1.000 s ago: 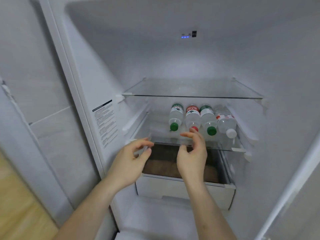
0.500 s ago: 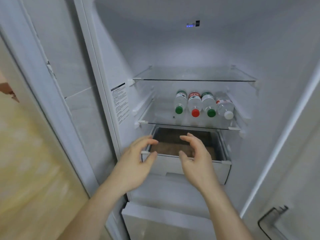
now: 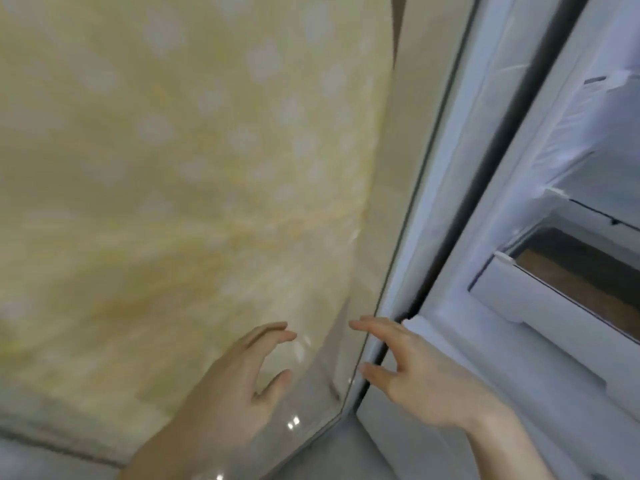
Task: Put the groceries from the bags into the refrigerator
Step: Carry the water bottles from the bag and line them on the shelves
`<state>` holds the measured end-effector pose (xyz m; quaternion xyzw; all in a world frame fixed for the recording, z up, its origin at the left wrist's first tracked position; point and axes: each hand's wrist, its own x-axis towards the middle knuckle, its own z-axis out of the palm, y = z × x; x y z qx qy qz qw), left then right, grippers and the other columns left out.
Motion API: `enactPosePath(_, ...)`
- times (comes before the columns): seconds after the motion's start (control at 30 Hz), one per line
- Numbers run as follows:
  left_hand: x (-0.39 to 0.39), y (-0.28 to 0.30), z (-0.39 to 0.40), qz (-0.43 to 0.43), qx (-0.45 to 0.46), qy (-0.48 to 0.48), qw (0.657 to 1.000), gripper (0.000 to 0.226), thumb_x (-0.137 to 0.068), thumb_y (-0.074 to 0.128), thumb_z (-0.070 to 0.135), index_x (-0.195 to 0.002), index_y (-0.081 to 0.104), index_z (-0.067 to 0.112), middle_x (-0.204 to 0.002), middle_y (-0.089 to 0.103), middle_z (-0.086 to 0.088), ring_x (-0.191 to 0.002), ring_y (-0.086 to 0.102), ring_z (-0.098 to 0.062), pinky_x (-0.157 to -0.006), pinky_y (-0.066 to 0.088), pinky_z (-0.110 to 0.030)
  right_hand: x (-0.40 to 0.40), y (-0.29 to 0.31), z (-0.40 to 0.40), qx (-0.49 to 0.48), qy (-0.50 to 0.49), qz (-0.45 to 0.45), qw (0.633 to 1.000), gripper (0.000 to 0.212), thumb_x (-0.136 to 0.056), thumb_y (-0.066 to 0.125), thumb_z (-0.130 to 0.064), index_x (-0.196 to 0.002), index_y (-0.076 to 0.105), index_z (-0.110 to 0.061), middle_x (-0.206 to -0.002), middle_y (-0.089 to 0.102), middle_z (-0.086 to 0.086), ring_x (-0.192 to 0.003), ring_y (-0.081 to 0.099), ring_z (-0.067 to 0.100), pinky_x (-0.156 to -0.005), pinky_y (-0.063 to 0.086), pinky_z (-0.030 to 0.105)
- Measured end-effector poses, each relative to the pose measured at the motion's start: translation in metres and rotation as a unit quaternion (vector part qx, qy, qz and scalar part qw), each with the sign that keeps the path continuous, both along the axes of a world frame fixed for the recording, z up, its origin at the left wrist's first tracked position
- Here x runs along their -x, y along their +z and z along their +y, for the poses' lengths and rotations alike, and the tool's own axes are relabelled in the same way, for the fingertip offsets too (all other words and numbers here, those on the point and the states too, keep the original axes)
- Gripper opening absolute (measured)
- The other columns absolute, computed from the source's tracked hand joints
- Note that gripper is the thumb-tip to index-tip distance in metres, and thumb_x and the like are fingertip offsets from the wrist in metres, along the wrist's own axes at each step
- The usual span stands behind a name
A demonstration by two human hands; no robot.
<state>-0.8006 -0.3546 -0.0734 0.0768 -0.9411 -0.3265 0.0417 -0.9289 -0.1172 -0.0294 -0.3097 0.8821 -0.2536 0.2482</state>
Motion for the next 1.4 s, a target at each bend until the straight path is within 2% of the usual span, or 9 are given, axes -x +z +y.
enactPosePath(0.17, -0.083, -0.006, -0.019, -0.06, -0.005, 0.18, 0.982, 0.039, -0.098, 0.055, 0.046, -0.133, 0.042, 0.055, -0.135, 0.033, 0.047, -0.121, 0.039, 0.019, -0.088, 0.03, 0.002, -0.003, 0.01, -0.076, -0.03, 0.179, -0.023, 0.983, 0.051, -0.101, 0.054, -0.048, -0.147, 0.035, -0.057, -0.135, 0.035, -0.036, -0.134, 0.036, -0.009, -0.104, 0.031, 0.014)
enactPosePath(0.33, -0.164, -0.01, -0.016, -0.088, 0.017, 0.402, 0.911, 0.042, -0.1, 0.053, 0.044, -0.141, 0.043, 0.044, -0.144, 0.04, 0.026, -0.115, 0.053, -0.005, -0.097, 0.041, -0.019, -0.034, 0.004, -0.141, -0.028, 0.368, -0.008, 0.929, 0.052, -0.101, 0.052, -0.049, -0.147, 0.03, -0.06, -0.14, 0.031, -0.041, -0.134, 0.039, -0.009, -0.102, 0.033, 0.017)
enactPosePath(0.47, -0.22, -0.016, 0.016, -0.084, 0.025, 0.489, 0.868, 0.042, -0.097, 0.057, 0.043, -0.138, 0.046, 0.042, -0.141, 0.04, 0.031, -0.125, 0.049, -0.002, -0.1, 0.041, -0.019, -0.074, -0.008, -0.169, -0.016, 0.491, 0.0, 0.871, 0.055, -0.1, 0.053, -0.046, -0.149, 0.031, -0.053, -0.147, 0.035, -0.033, -0.138, 0.039, -0.005, -0.106, 0.032, 0.016)
enactPosePath(0.6, -0.286, -0.01, 0.054, -0.064, 0.032, 0.6, 0.797, 0.041, -0.096, 0.058, 0.043, -0.136, 0.049, 0.044, -0.144, 0.036, 0.033, -0.131, 0.042, 0.003, -0.103, 0.032, -0.014, -0.135, -0.008, -0.194, -0.002, 0.583, 0.006, 0.812, 0.055, -0.1, 0.054, -0.048, -0.149, 0.03, -0.054, -0.145, 0.033, -0.036, -0.141, 0.036, -0.006, -0.109, 0.031, 0.018)
enactPosePath(0.77, -0.376, -0.001, 0.104, -0.055, 0.044, 0.714, 0.696, 0.04, -0.095, 0.061, 0.042, -0.133, 0.049, 0.044, -0.15, 0.034, 0.027, -0.134, 0.044, -0.006, -0.107, 0.04, -0.027, -0.228, -0.002, -0.223, 0.05, 0.676, 0.021, 0.735, 0.057, -0.1, 0.055, -0.044, -0.152, 0.032, -0.046, -0.155, 0.027, -0.034, -0.142, 0.033, -0.007, -0.11, 0.025, 0.013)
enactPosePath(0.87, -0.424, 0.005, 0.13, -0.048, 0.057, 0.763, 0.642, 0.04, -0.093, 0.064, 0.041, -0.131, 0.052, 0.043, -0.149, 0.035, 0.026, -0.123, 0.054, -0.011, -0.102, 0.041, -0.025, -0.282, 0.003, -0.229, 0.061, 0.711, 0.031, 0.699, 0.057, -0.101, 0.053, -0.045, -0.154, 0.031, -0.044, -0.158, 0.022, -0.031, -0.145, 0.029, -0.005, -0.11, 0.022, 0.012)
enactPosePath(1.0, -0.488, 0.008, 0.159, -0.035, 0.079, 0.799, 0.594, 0.041, -0.092, 0.066, 0.04, -0.131, 0.054, 0.041, -0.151, 0.034, 0.025, -0.133, 0.043, -0.004, -0.103, 0.036, -0.019, -0.358, 0.008, -0.226, 0.055, 0.744, 0.027, 0.665, 0.058, -0.102, 0.052, -0.045, -0.155, 0.028, -0.046, -0.16, 0.016, -0.034, -0.147, 0.026, -0.004, -0.115, 0.022, 0.017)
enactPosePath(1.13, -0.551, 0.007, 0.182, -0.028, 0.08, 0.818, 0.569, 0.042, -0.094, 0.063, 0.04, -0.133, 0.051, 0.042, -0.153, 0.029, 0.027, -0.139, 0.034, -0.003, -0.104, 0.031, -0.017, -0.432, 0.01, -0.222, 0.052, 0.767, 0.011, 0.639, 0.056, -0.103, 0.051, -0.044, -0.154, 0.026, -0.048, -0.146, 0.016, -0.043, -0.142, 0.025, -0.009, -0.109, 0.021, 0.015)
enactPosePath(1.4, -0.659, 0.001, 0.224, -0.033, 0.082, 0.848, 0.523, 0.046, -0.093, 0.063, 0.042, -0.138, 0.049, 0.041, -0.153, 0.027, 0.028, -0.138, 0.034, -0.002, -0.113, 0.028, -0.02, -0.565, -0.017, -0.22, 0.066, 0.798, 0.014, 0.599, 0.06, -0.099, 0.056, -0.045, -0.152, 0.028, -0.049, -0.162, 0.013, -0.031, -0.146, 0.029, -0.002, -0.111, 0.023, 0.017)
